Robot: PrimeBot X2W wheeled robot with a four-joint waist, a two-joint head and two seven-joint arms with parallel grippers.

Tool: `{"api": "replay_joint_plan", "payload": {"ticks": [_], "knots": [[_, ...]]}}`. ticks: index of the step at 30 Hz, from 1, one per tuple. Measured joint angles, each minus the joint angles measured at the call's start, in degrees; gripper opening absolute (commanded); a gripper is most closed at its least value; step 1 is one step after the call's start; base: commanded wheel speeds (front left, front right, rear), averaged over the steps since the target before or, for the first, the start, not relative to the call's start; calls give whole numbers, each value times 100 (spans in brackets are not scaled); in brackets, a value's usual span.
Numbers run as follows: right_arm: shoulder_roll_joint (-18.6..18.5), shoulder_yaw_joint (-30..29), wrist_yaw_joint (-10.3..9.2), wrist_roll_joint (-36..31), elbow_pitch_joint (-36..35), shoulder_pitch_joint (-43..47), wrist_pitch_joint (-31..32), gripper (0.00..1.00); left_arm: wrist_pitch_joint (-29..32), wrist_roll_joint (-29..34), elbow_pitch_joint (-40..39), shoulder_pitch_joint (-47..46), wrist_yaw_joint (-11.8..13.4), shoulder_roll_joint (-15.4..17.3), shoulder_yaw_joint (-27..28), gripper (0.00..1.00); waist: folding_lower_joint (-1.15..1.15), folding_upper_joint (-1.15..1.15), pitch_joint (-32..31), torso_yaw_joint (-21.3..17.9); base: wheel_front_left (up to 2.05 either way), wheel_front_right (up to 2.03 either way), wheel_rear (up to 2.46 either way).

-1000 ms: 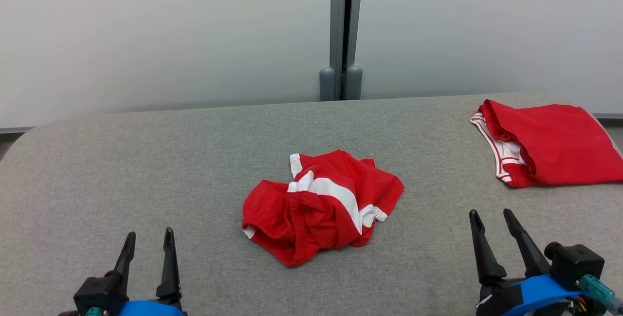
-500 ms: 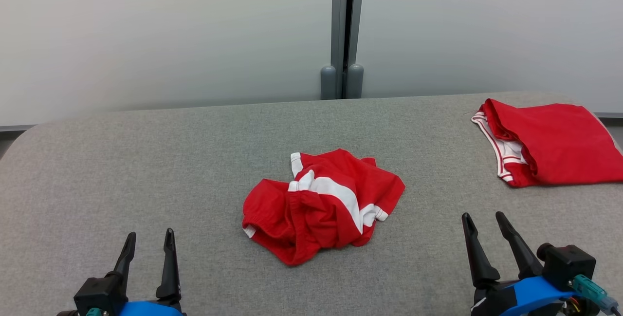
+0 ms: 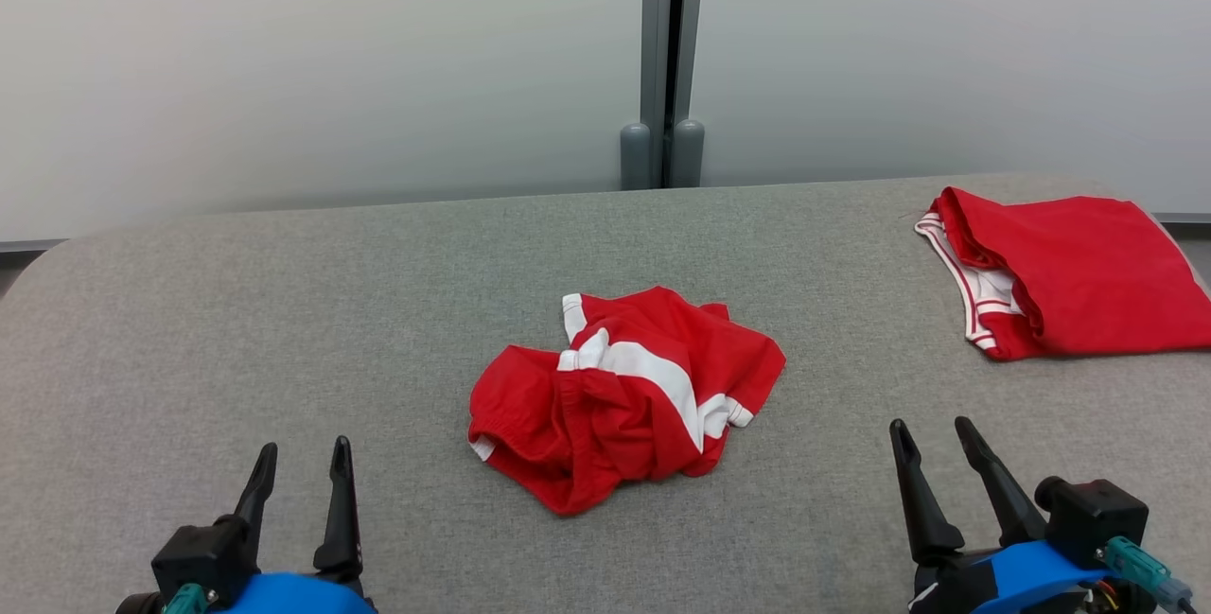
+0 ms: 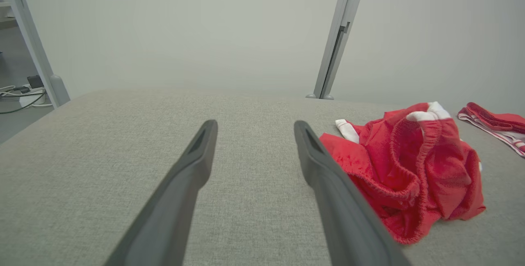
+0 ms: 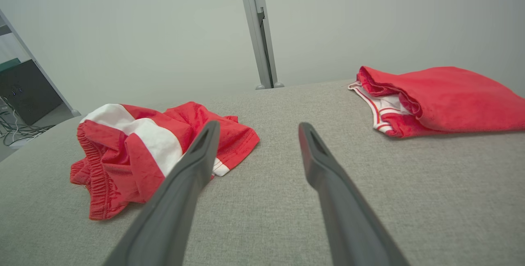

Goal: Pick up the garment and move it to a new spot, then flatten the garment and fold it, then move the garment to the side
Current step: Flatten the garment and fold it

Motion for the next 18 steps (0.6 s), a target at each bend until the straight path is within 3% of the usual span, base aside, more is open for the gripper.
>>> {"api": "replay_joint_plan", "payload": {"ticks": [5,15,18], "knots": [[0,80,1,0,31,-14,-8,100,279,-261,-288,-236,-13,-105,35,100,0,0,12,-62,0,0,0],[0,294,0,-35,16,-51,75,100,1978,-1012,-586,-1166,-101,-683,-377,100,0,0,112,-419,0,0,0],[-1,365,0,-42,7,-103,85,100,2275,-1087,-423,-1458,45,-837,-447,100,0,0,217,-545,0,0,0]]}}
